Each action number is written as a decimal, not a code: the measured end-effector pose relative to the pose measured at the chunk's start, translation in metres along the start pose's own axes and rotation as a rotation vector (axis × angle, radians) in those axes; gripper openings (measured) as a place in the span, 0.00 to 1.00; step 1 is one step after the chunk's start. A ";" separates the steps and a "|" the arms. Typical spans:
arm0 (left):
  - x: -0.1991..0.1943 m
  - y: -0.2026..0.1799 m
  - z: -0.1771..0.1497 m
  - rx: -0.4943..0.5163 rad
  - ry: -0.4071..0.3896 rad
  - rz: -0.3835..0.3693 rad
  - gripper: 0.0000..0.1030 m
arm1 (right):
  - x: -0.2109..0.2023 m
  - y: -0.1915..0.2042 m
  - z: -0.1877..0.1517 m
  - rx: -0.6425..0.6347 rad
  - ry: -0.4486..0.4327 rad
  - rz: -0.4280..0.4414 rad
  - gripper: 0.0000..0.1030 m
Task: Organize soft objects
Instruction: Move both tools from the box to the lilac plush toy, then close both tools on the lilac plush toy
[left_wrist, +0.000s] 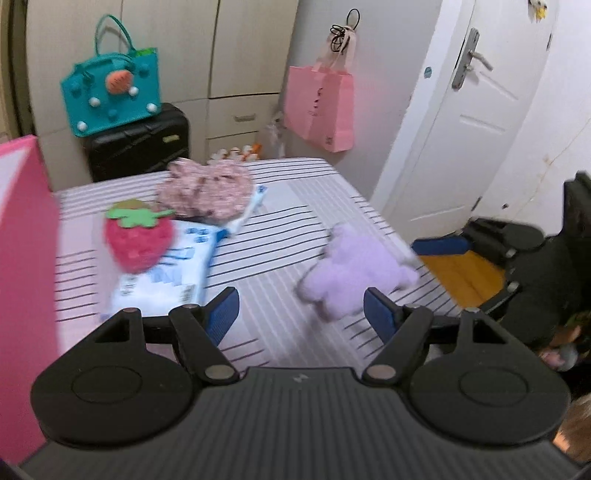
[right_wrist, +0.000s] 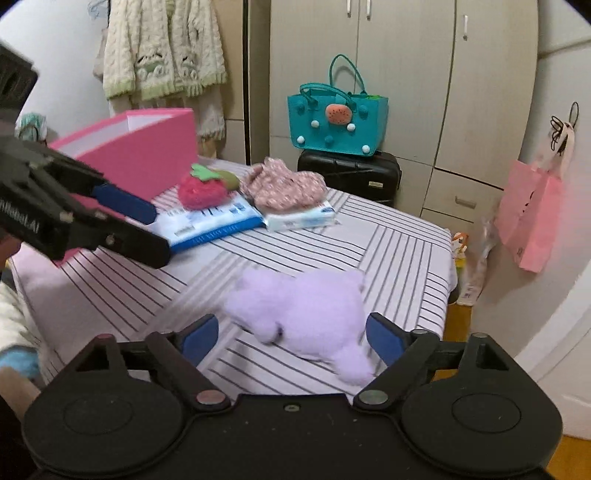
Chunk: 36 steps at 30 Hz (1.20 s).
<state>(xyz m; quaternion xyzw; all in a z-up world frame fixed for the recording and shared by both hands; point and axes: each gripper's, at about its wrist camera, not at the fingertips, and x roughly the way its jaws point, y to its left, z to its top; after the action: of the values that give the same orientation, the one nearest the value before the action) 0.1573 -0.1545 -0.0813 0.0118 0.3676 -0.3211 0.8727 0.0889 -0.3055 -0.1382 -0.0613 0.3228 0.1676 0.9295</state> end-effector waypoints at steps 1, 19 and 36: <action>0.007 -0.002 0.001 -0.009 -0.001 -0.015 0.70 | 0.003 -0.002 -0.001 -0.012 0.002 0.003 0.89; 0.052 -0.001 -0.009 -0.178 0.045 -0.087 0.35 | 0.037 -0.020 -0.014 0.040 0.029 0.082 0.55; -0.049 -0.008 -0.027 -0.138 0.046 -0.079 0.38 | -0.025 0.040 0.007 0.007 0.088 0.099 0.46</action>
<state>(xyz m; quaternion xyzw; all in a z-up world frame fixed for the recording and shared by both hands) 0.1097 -0.1267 -0.0672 -0.0554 0.4091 -0.3290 0.8493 0.0603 -0.2735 -0.1171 -0.0491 0.3664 0.2092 0.9053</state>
